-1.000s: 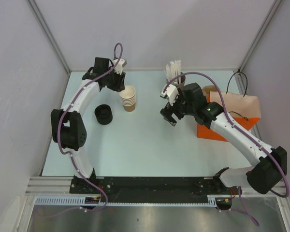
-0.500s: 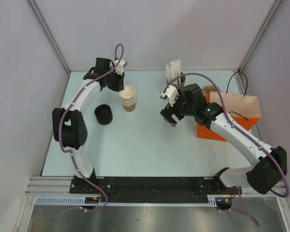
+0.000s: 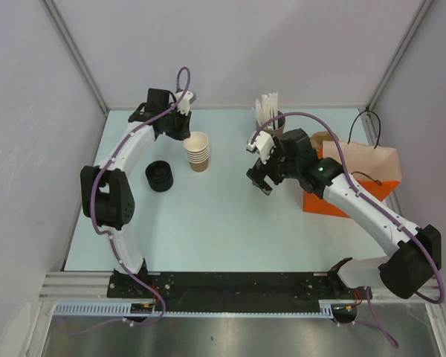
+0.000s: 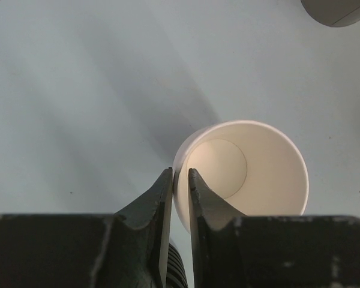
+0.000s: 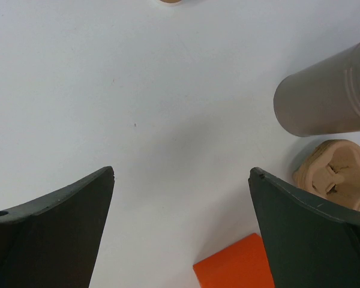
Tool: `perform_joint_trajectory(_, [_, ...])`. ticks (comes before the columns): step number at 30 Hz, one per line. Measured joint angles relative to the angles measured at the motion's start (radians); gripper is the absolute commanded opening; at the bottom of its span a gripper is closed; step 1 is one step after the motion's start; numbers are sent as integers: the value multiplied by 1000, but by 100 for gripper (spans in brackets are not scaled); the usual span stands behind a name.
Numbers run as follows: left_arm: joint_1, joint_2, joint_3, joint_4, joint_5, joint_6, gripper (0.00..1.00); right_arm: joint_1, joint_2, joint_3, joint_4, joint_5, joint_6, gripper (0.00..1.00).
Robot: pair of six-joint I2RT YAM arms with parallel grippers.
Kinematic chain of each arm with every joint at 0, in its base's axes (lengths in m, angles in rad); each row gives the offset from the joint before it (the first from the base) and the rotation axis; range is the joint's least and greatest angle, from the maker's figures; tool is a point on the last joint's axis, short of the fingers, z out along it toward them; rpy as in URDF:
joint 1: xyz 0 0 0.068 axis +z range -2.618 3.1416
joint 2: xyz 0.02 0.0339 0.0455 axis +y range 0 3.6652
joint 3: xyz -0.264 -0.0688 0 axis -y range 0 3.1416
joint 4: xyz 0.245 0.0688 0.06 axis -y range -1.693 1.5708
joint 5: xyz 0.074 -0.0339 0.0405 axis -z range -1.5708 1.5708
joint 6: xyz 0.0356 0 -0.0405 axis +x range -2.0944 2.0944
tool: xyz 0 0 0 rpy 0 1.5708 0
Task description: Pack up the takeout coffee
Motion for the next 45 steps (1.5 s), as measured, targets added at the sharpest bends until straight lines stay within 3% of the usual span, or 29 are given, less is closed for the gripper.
perform_joint_trajectory(18, [0,12,4,-6,-11,6,2,-3,-2,-2,0,0,-2,100])
perform_joint_trajectory(45, [14,8,78,-33,19,-6,0,-18,-2,-3,0,3,-4,100])
